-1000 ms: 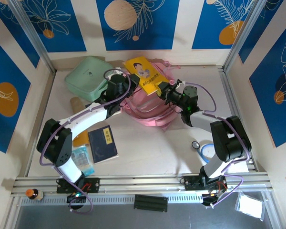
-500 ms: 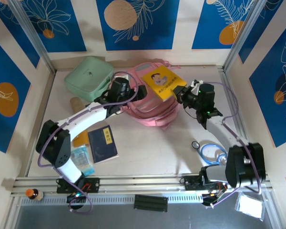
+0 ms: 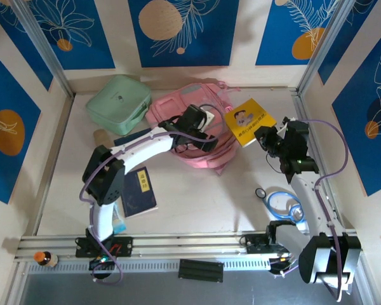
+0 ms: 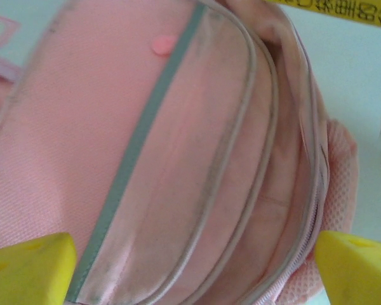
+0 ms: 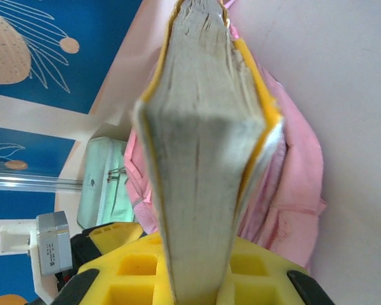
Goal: Pack books, pencil case, and school supplies into a backpack
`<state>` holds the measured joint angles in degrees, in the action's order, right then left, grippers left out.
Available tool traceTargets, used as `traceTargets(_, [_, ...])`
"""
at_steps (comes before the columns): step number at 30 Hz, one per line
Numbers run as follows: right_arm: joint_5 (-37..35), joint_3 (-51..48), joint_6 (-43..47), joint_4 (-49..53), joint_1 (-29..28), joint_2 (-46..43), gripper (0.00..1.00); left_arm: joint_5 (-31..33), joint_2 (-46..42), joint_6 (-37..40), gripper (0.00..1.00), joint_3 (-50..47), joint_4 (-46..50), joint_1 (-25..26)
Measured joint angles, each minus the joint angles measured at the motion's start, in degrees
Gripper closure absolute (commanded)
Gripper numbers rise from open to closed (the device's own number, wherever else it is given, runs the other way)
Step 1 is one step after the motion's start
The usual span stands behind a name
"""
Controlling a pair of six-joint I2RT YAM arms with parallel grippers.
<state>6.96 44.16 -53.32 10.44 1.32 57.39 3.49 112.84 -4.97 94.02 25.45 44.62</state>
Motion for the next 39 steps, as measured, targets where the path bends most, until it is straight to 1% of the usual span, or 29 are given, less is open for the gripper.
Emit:
traceTargets(2, [-0.48,-0.07,0.31,1.73,0.00,-0.83,0.99,1.03,2.14,2.29,0.10,2.93,2.80,0.76])
traceTargets(7, [-1.40,-0.09,0.39,4.81,0.76,-1.77,1.00,3.28,8.50,5.38,0.28,10.78,8.79,1.42])
traceTargets(12, [-2.34,-0.09,0.42,7.45,1.18,-1.77,1.00,4.57,14.45,8.35,0.39,17.73,12.98,1.38])
traceTargets(16, [-2.75,-0.09,0.42,8.98,1.62,-1.97,1.00,6.80,18.67,10.64,0.44,23.02,16.04,1.38])
traceTargets(23, [-3.58,-0.09,0.42,9.81,1.81,-2.84,0.99,10.78,21.90,11.54,0.50,27.65,18.80,1.38])
traceTargets(28, [-3.98,-0.09,0.42,9.94,1.81,-2.84,0.99,12.02,23.76,11.17,0.65,30.84,21.11,1.55])
traceTargets(33, [-4.50,-0.09,0.57,10.62,2.10,-2.84,0.99,11.28,23.74,10.54,0.80,31.41,21.92,1.64])
traceTargets(36, [-5.35,-0.09,1.70,11.28,2.75,-2.93,0.99,9.57,23.56,10.64,0.95,31.26,21.68,1.53])
traceTargets(38, [-5.53,-0.07,2.62,12.13,4.07,-3.43,0.99,8.20,22.60,10.27,1.00,30.47,21.24,1.18])
traceTargets(39, [-5.53,-0.07,3.02,12.41,4.76,-3.78,0.99,7.58,22.10,10.01,1.00,30.14,21.07,0.96])
